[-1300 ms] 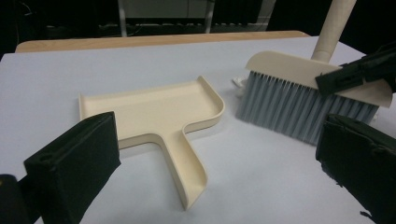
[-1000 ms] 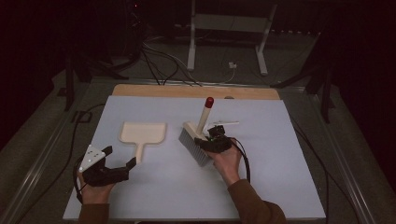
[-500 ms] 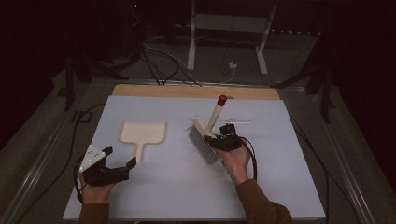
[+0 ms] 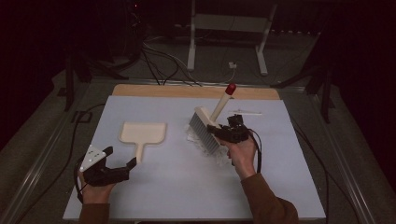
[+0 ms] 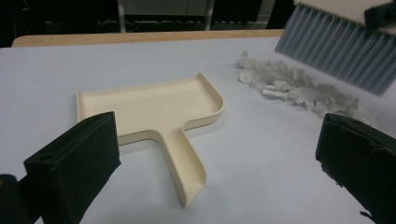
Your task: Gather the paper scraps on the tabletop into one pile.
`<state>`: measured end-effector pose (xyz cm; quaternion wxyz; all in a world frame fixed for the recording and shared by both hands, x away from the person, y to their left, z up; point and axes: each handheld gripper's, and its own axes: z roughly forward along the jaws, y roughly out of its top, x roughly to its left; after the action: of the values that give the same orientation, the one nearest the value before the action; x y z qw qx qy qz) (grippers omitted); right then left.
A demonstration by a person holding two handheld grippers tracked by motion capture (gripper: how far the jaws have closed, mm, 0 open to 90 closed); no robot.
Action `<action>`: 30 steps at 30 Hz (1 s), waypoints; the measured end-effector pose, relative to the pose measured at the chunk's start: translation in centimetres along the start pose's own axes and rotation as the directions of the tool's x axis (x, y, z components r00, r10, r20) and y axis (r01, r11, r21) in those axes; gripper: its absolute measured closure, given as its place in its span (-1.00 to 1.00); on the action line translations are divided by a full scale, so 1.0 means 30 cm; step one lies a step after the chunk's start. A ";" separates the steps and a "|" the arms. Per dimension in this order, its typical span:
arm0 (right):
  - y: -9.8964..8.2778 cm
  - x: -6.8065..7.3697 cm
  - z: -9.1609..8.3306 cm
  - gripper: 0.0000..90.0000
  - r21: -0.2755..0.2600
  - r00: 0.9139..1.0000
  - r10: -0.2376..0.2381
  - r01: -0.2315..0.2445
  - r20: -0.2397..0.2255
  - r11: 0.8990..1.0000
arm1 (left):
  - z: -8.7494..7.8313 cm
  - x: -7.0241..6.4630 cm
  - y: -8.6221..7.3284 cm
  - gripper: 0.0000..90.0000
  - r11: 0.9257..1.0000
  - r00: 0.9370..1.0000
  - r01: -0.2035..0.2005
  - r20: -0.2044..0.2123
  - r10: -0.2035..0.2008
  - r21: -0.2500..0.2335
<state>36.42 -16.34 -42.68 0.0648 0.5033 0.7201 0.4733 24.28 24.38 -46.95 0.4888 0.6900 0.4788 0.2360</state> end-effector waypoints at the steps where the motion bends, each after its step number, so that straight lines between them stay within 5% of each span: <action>1: 0.007 -0.008 -0.005 0.50 -0.007 1.000 -0.002 0.002 -0.001 1.000 | 0.000 0.000 0.000 -0.99 1.000 1.000 0.000 0.000 0.000 0.000; 5: 0.036 -0.045 -0.019 0.50 -0.024 1.000 -0.006 0.006 0.004 1.000 | 0.005 -0.001 -0.003 -0.99 1.000 1.000 0.002 0.004 -0.002 0.007; 17: 0.067 -0.180 0.010 0.50 -0.032 0.987 -0.094 0.099 0.128 0.995 | 0.008 -0.002 -0.005 -0.99 1.000 1.000 0.003 0.006 -0.003 0.011; 24: 0.070 -0.208 0.059 0.50 -0.003 0.963 -0.192 0.196 0.191 0.981 | 0.007 -0.001 -0.005 -0.99 1.000 1.000 0.006 0.007 -0.006 0.010; 30: 0.077 -0.213 0.101 0.50 -0.007 0.933 -0.303 0.310 0.193 0.951 | 0.007 -0.001 -0.006 -0.99 1.000 1.000 0.007 0.009 -0.007 0.010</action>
<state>42.78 -19.39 -45.06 0.2156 0.4262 0.7713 0.4207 24.37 24.28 -47.18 0.4884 0.6918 0.4801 0.2290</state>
